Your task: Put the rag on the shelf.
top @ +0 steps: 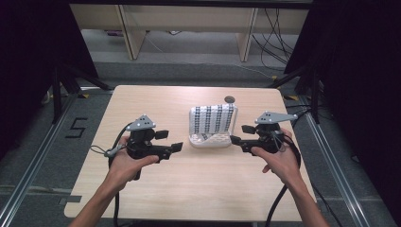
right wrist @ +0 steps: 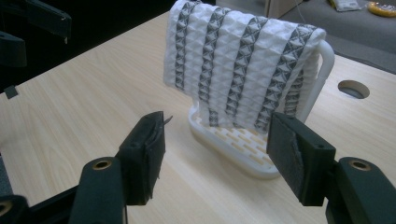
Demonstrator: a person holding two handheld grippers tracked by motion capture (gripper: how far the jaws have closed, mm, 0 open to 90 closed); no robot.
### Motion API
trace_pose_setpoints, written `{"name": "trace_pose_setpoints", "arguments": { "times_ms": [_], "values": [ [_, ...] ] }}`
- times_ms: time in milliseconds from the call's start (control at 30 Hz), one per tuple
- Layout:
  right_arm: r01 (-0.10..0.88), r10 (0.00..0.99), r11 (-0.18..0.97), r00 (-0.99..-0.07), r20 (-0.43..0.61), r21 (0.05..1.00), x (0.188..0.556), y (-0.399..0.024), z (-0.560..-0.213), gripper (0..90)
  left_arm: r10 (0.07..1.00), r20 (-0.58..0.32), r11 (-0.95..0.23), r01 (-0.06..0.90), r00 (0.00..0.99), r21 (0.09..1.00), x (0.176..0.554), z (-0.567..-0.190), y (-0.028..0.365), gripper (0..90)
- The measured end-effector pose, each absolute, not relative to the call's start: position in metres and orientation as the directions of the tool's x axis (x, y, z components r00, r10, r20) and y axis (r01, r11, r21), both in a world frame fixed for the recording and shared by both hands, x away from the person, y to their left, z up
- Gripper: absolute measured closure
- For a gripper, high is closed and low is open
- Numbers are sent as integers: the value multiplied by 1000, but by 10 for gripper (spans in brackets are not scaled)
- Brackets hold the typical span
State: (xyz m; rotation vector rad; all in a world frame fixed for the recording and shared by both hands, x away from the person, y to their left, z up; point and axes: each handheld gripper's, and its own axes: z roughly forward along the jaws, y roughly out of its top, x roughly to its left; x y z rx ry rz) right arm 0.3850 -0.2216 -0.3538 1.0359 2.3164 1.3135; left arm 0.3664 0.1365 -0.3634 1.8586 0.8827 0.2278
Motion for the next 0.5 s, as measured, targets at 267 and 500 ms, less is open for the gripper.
{"name": "trace_pose_setpoints", "arguments": {
  "times_ms": [267, 500],
  "values": [
    [454, 706, 321, -700, 110, 831, 372, -224, -362, 383, 660, -215, -214, 454, 720, 865, 358, -370, 141, 257],
    [474, 703, 323, -700, 127, 819, 363, -225, -372, 382, 660, -205, -232, 455, 723, 860, 349, -379, 142, 246]
  ]
}}
